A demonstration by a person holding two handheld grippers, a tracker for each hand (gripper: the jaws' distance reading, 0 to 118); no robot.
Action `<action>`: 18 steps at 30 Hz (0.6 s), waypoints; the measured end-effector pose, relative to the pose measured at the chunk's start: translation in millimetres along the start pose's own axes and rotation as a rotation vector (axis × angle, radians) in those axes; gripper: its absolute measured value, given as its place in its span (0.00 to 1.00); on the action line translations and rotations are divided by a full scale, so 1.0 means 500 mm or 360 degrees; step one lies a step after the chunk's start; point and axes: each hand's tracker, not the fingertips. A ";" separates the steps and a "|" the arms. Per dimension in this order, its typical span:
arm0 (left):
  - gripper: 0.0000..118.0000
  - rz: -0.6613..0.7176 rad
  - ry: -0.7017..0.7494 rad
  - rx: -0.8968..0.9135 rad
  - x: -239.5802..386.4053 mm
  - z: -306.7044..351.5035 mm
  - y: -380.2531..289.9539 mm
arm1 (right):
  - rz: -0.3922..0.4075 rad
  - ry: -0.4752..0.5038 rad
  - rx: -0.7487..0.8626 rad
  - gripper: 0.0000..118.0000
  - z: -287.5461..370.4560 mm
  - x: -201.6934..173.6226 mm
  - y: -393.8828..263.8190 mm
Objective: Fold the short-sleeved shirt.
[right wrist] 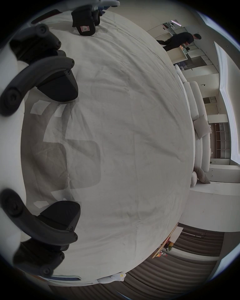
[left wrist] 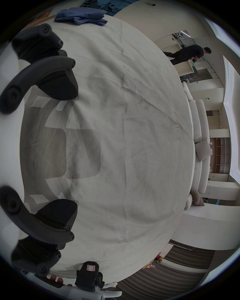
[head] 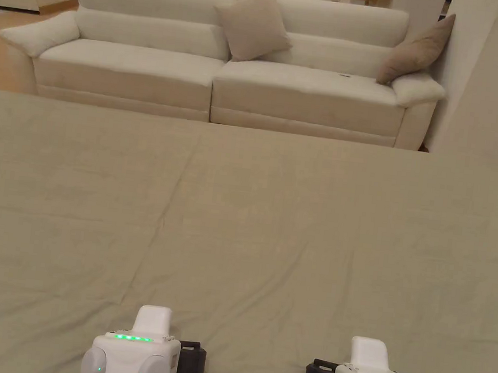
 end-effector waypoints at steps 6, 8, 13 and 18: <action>0.99 0.0002 -0.0001 0.0005 -0.001 0.000 -0.001 | -0.0007 -0.0020 0.0006 1.00 0.001 -0.004 -0.001; 0.99 0.0004 -0.0003 0.0005 -0.001 0.001 -0.001 | -0.0007 -0.0014 0.0004 1.00 -0.001 -0.003 -0.001; 0.99 0.0000 0.0004 0.0007 -0.001 0.000 -0.001 | 0.0000 -0.0021 0.0007 1.00 -0.008 -0.006 -0.004; 0.99 0.0003 0.0001 0.0006 -0.002 0.001 -0.001 | 0.0008 -0.0045 -0.0001 1.00 0.001 -0.012 0.001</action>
